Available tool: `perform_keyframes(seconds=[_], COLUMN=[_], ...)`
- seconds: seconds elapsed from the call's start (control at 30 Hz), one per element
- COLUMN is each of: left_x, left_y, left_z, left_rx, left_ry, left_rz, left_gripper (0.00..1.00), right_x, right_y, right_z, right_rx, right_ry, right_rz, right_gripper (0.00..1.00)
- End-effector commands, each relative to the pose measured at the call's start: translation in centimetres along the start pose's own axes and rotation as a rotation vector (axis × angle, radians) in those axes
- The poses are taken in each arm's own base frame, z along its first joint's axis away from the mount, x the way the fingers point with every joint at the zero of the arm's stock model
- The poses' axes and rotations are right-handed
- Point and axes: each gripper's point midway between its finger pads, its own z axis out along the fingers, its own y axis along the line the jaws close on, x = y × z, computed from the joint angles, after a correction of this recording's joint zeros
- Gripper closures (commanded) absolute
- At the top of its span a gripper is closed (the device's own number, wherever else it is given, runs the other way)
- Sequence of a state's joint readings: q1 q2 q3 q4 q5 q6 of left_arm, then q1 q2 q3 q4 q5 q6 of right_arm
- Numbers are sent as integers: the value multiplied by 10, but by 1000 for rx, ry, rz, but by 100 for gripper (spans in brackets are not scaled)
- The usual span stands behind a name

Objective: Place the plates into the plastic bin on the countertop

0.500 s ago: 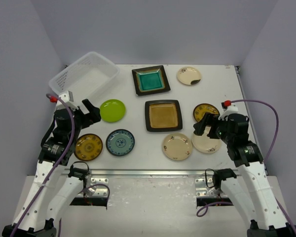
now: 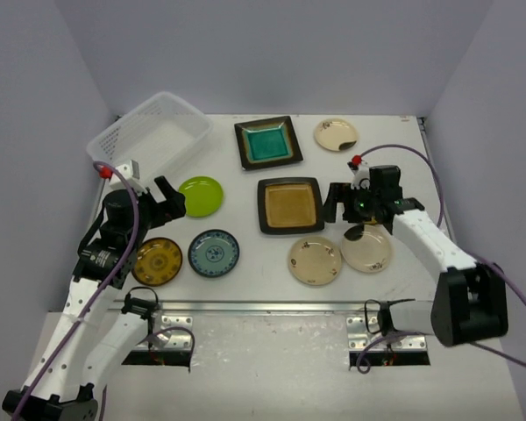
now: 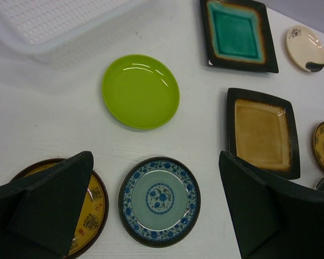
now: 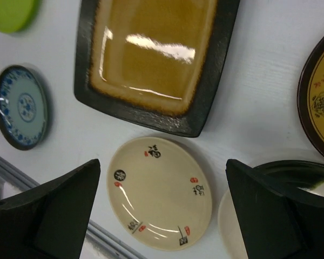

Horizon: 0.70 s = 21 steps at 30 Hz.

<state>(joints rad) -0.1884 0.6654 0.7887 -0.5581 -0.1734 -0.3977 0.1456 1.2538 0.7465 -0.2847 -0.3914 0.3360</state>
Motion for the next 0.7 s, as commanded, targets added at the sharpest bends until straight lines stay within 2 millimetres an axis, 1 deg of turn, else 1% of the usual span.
perform_keyframes(seconds=[0.0,0.07,0.1,0.17,0.23,0.3,0.33,0.43,0.47,0.5,0.53,0.57,0.6,0.67], left_x=[-4,-2,-1,0,2,3,3,5,6,6,7,7,7,7], left_y=[-15,-17,-18,-20,-21,-24,-24,-26,-26,-26,-27,-28,-28,-29], left_z=[1,2,2,3,4,3,3,4,4,5,5,5,5,4], left_rx=[65,77,81,87,92,105,108,118,118,118,120,123,125,128], left_ry=[-15,-7,-3,2,11,12,12,22,25,28,31,32,32,32], left_rz=[11,16,19,24,30,34,33,39,41,42,43,44,44,46], left_gripper=[0,0,0,0,0,0,0,0,0,0,0,0,0,0], right_x=[-25,-26,-26,-22,-19,-19,-21,-12,-10,-8,-5,-3,0,6], right_y=[-6,-10,-11,-16,-21,-30,-30,-37,-39,-39,-40,-40,-42,-47], right_z=[34,59,69,85,100,110,110,123,125,127,129,130,131,132], right_rx=[-64,-108,-129,-159,-190,-177,-180,-191,-198,-212,-233,-248,-250,-242], right_ry=[28,85,112,153,176,198,193,227,235,242,250,257,261,267], right_rz=[-63,-40,-26,7,41,70,69,99,108,125,149,169,183,206], right_gripper=[1,1,1,1,4,8,9,16,20,30,45,57,62,65])
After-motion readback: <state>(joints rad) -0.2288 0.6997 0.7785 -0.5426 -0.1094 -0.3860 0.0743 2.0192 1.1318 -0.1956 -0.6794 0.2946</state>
